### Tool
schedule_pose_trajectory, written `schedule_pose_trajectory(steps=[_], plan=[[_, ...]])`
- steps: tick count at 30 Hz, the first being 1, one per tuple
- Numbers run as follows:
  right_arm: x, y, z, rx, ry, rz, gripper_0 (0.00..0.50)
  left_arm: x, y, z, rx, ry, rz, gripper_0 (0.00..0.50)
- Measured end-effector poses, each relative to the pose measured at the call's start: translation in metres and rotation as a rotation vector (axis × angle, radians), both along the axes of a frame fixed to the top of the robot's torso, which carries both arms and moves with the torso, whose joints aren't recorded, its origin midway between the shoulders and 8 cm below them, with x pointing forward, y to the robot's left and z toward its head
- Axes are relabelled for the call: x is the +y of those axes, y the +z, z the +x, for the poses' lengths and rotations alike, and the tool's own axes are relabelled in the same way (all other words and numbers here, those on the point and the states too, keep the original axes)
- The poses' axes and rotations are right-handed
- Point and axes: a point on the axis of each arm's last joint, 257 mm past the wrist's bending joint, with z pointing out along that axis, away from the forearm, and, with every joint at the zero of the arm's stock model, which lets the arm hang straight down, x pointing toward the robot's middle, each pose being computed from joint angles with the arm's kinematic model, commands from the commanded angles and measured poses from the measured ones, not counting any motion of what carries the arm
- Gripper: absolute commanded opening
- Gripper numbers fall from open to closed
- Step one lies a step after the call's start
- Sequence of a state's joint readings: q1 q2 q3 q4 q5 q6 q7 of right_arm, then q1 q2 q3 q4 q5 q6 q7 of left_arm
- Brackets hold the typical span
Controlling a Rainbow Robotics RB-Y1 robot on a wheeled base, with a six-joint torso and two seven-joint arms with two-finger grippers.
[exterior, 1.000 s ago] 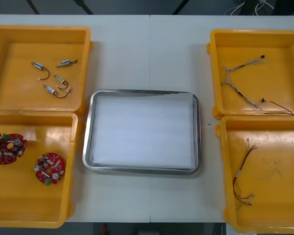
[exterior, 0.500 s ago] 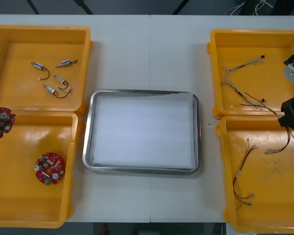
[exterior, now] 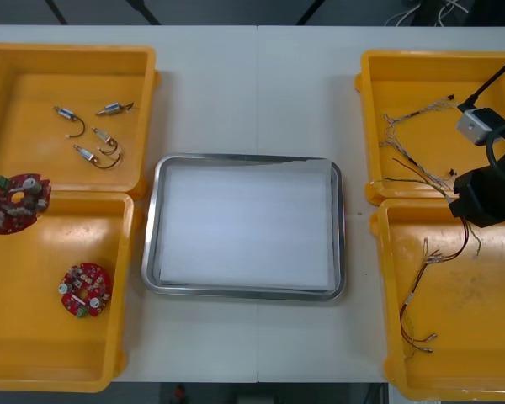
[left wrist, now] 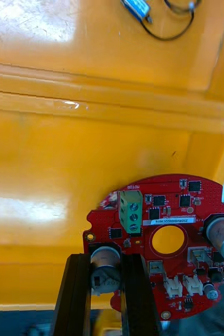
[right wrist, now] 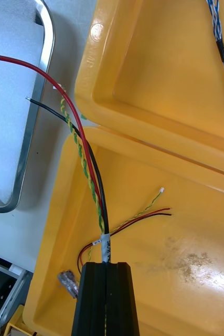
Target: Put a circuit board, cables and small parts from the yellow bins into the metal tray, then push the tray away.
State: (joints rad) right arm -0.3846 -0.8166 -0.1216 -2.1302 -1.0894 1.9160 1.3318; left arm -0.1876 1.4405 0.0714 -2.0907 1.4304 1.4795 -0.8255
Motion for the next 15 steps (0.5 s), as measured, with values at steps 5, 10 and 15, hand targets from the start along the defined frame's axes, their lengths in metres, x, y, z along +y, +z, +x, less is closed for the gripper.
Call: schedule_pose_trajectory(steps=[5, 10, 15], plan=[[-0.002, 0.0, 0.001, -0.004, -0.006, -0.006, 0.0, -0.03, -0.002, 0.008, 0.006, 0.137, 0.002, 0.0], [-0.002, 0.0, 0.001, -0.005, -0.008, -0.008, 0.0, -0.079, -0.01, 0.02, 0.024, 0.153, 0.02, 0.0], [-0.002, 0.0, 0.001, -0.006, -0.008, -0.008, 0.0, -0.117, -0.018, 0.026, 0.017, 0.106, 0.012, 0.0]])
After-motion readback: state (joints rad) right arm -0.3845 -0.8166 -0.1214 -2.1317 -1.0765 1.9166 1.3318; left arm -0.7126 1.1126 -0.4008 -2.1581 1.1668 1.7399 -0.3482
